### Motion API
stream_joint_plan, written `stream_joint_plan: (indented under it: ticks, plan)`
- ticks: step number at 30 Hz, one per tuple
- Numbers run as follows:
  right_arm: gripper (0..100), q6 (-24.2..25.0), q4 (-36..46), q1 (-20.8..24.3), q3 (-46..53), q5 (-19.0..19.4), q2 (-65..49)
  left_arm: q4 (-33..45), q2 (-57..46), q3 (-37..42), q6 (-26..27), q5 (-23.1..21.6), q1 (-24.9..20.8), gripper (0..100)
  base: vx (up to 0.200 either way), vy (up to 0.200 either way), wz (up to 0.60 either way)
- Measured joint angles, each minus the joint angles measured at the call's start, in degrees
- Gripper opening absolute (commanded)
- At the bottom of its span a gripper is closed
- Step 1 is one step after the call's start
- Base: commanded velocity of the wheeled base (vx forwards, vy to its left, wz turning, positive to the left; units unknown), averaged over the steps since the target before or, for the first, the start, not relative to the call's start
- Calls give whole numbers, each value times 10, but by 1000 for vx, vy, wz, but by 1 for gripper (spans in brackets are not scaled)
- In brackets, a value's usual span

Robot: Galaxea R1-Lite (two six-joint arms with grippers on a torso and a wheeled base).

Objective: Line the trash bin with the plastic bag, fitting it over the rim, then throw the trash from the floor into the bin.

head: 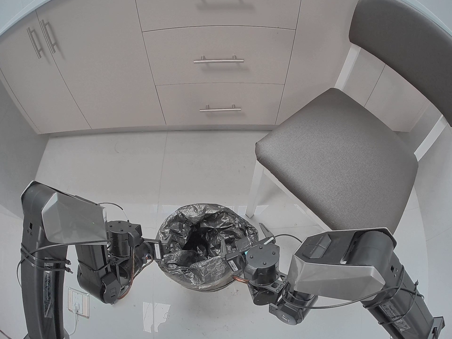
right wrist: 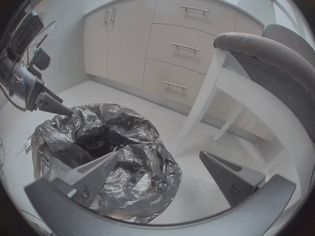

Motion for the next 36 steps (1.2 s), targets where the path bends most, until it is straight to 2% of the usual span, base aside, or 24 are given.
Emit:
stream_joint_plan:
  ticks: [24,36]
  plan:
    - [100,0,-15,2,62,0,23,0,34,-17,-1,0,12,100,0,0,0]
    - [100,-5,-15,5,42,0,1,-1,33,-16,-1,0,12,100,0,0,0]
